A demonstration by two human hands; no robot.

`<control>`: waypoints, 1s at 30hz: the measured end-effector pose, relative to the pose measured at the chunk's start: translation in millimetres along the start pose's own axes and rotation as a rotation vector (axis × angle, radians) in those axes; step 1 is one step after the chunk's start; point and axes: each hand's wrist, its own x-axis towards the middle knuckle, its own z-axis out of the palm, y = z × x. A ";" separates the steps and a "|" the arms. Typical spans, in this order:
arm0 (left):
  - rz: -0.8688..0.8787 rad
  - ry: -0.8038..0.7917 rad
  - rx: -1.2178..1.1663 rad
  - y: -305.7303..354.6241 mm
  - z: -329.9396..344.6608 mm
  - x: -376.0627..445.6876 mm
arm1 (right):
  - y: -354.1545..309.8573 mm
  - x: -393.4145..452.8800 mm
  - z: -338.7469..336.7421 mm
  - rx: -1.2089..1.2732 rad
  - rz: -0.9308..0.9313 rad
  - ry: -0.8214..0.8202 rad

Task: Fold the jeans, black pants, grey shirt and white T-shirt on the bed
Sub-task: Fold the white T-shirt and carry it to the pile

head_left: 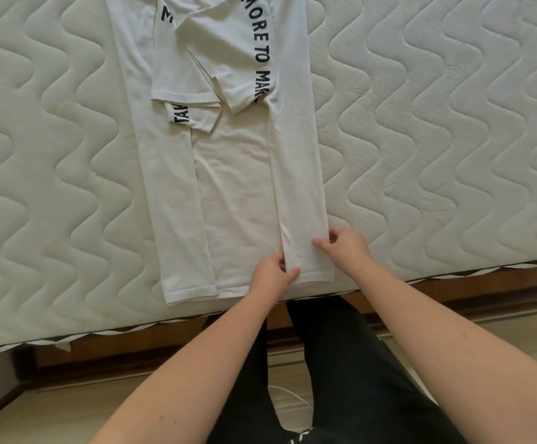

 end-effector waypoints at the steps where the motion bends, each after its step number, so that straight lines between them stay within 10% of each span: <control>1: -0.010 -0.010 -0.001 -1.2 1.7 -1.9 | 3.1 -3.3 3.4 -0.037 0.005 -0.033; 9: -0.130 -0.117 -0.015 -9.0 10.4 -10.5 | 27.0 -22.0 19.8 -0.082 0.103 0.024; 30: -0.037 0.281 0.118 20.0 -18.1 0.2 | 14.6 -31.5 21.0 -0.147 0.156 0.144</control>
